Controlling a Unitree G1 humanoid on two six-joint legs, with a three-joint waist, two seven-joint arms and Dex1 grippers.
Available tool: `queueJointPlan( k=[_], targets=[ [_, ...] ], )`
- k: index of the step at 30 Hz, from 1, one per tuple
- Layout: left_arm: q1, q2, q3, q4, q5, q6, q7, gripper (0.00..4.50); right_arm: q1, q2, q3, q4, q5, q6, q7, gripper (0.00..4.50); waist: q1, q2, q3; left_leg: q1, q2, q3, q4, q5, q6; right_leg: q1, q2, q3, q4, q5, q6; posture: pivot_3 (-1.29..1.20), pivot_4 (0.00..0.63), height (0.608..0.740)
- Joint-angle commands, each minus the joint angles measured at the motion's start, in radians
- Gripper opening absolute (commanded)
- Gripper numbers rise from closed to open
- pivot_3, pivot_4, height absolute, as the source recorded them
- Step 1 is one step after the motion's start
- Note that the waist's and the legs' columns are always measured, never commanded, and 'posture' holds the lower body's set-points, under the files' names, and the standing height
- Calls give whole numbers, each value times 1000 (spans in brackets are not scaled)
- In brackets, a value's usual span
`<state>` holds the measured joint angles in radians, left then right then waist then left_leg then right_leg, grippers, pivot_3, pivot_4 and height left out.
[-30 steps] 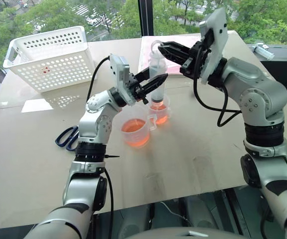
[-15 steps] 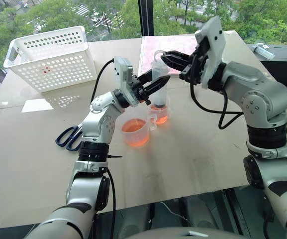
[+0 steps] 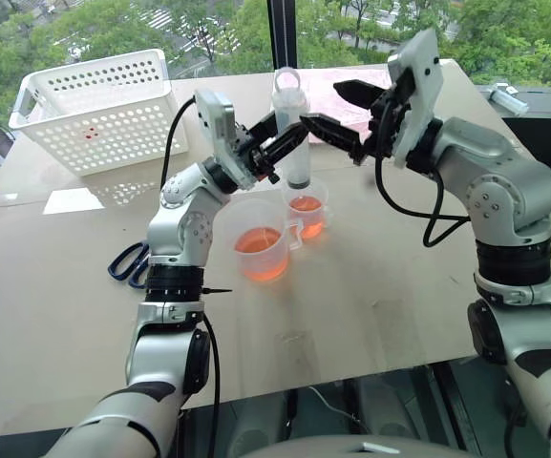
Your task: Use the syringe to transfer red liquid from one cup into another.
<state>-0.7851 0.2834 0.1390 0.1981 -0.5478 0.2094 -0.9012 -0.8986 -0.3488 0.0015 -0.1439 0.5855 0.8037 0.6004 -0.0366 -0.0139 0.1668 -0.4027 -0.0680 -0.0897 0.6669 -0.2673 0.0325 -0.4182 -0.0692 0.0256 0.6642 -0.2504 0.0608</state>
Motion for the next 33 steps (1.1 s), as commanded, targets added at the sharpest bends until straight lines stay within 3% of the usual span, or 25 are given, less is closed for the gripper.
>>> queueJointPlan(
  k=[1, 7, 13, 17, 21, 27, 33],
  targets=[
    [-37, 14, 34, -67, -39, -1, 13, 1420, 6, -19, -92, -58, 85, -1, 34, 4403, -1, 0, 0, 0, 0, 0, 0, 0, 0, 0, 0, 0, 0, 0, 0, 0, 150, 740],
    [-66, 76, 68, -169, -123, 125, 43, 1420, 42, -50, -198, -97, 213, 14, 60, 4403, -5, 0, 0, 0, 0, 0, 0, 0, 0, 0, 0, 0, 0, 0, 0, 0, 150, 740],
    [-143, 246, 188, -173, -192, 290, 170, 1420, 173, -143, -234, -126, 229, 18, 73, 4403, -4, 0, 0, 0, 0, 0, 0, 0, 0, 0, 0, 1, 1, 0, 0, 0, 150, 740],
    [-154, 461, 236, -121, -205, 519, 219, 1420, 276, -224, -320, -133, 281, 50, 77, 4403, -5, 0, 0, 0, 0, 0, 0, 0, 0, 0, 1, 1, 1, 0, 0, 0, 150, 740],
    [-31, 639, 186, -121, -156, 642, 161, 1420, 384, -326, -351, -171, 326, 78, 150, 4403, -5, 2, 0, 2, 0, 2, -2, 0, 0, 0, 3, 2, 0, 0, 0, 0, 150, 740],
    [275, 636, 174, -251, -154, 757, 195, 1420, 606, -501, -275, -228, 220, 18, 303, 4403, 6, 2, 0, 4, 1, 1, -1, 0, 0, 4, 1, 2, -1, 0, 0, 0, 150, 740],
    [399, 565, 92, -332, -129, 818, 258, 1420, 687, -512, -214, -228, 125, -70, 322, 4403, 21, 1, 0, 3, 1, 1, 0, 0, 0, 4, 0, 5, 0, 0, 0, 0, 150, 740]
  ],
)
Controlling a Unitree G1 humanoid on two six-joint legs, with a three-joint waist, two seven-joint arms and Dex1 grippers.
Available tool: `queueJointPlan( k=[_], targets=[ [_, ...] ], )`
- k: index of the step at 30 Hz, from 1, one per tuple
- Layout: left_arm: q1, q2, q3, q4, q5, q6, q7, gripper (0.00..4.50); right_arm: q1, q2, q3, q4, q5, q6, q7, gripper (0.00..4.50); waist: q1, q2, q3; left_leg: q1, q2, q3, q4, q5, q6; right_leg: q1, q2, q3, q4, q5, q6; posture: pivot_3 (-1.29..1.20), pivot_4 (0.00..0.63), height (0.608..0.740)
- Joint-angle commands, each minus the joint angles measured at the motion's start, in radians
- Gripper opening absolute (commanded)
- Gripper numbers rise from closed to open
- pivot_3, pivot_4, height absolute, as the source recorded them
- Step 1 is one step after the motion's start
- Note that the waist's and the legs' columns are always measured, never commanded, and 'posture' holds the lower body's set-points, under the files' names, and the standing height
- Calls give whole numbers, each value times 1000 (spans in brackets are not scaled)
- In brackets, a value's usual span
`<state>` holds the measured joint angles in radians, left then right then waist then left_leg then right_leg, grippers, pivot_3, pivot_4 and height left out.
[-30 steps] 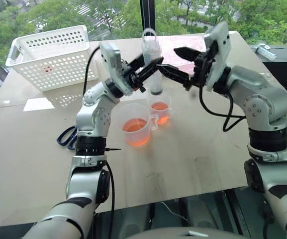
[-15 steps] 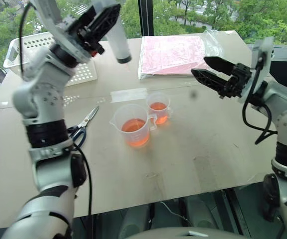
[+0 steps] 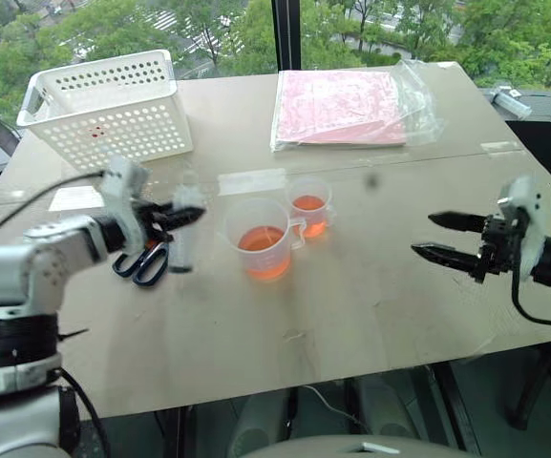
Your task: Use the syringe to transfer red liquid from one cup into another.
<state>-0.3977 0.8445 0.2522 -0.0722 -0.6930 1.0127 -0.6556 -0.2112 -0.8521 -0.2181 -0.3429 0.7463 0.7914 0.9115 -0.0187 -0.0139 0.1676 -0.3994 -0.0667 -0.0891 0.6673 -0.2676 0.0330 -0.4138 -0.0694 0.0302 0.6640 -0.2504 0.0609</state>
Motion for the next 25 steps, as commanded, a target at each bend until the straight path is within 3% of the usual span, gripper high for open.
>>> queueJointPlan(
  k=[1, 6, 10, 16, 20, 25],
  targets=[
    [9, -6, -26, -60, 26, 22, 32, 1918, 3, -3, 14, -27, -45, -67, 9, 4474, 5, 2, -1, 1, 0, 0, 0, 0, 0, 0, 0, 0, 0, 0, 0, 0, 150, 740],
    [3, -22, -1, -70, 60, -56, 45, 4360, 42, 20, 36, -37, -102, -148, 8, 4500, 9, 1, -1, 1, 0, 0, 0, 0, 0, 0, 0, 0, 0, 0, 0, 0, 150, 740],
    [99, 30, 2, -164, 166, -304, -51, 4439, 134, 34, 11, -35, -152, -260, 33, 4500, 7, 1, -1, 0, 0, 0, -1, 0, 0, 0, -1, 1, -1, 0, 0, 0, 150, 740],
    [426, 11, 265, -378, -27, -388, -309, 4439, 265, 32, -81, -9, -112, -310, 113, 4500, 6, 2, -1, 1, 1, 2, -4, 0, 0, 0, -1, 3, -4, 0, 0, 0, 150, 740],
    [733, -52, 283, -401, 132, -619, -396, 4439, 375, 75, -84, -13, -171, -427, 130, 4500, 11, 4, -2, 3, 1, 2, -5, -2, 3, 2, -1, 2, -4, 0, -1, 0, 150, 740],
    [834, -142, 259, -367, 210, -793, -391, 4439, 431, 121, -66, 12, -215, -514, 135, 4500, 24, 4, -2, 4, 1, 1, -3, -3, 5, 4, -1, 0, -4, -1, -1, 0, 150, 740]
  ],
)
